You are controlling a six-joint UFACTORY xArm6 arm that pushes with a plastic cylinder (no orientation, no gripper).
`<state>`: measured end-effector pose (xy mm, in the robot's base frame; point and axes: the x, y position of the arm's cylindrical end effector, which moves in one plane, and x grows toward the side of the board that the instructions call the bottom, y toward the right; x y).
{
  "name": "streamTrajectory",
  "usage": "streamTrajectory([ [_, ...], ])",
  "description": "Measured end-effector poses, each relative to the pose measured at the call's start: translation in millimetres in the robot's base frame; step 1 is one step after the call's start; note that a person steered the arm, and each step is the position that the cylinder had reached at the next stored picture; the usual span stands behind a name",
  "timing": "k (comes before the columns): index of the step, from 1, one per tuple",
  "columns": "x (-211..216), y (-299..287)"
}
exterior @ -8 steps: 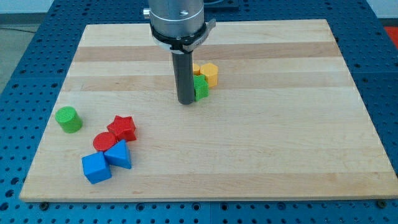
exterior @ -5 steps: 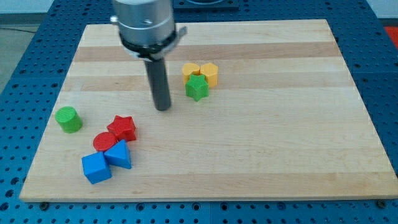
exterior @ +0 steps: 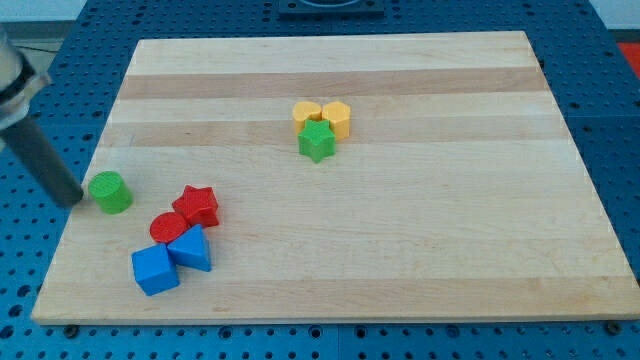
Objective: Push the green circle to the top of the yellow blocks
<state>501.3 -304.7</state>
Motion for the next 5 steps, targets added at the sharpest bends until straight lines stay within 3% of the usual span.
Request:
streamTrajectory([
  [2, 1.3, 7.9],
  [5, -48.0, 106.7],
])
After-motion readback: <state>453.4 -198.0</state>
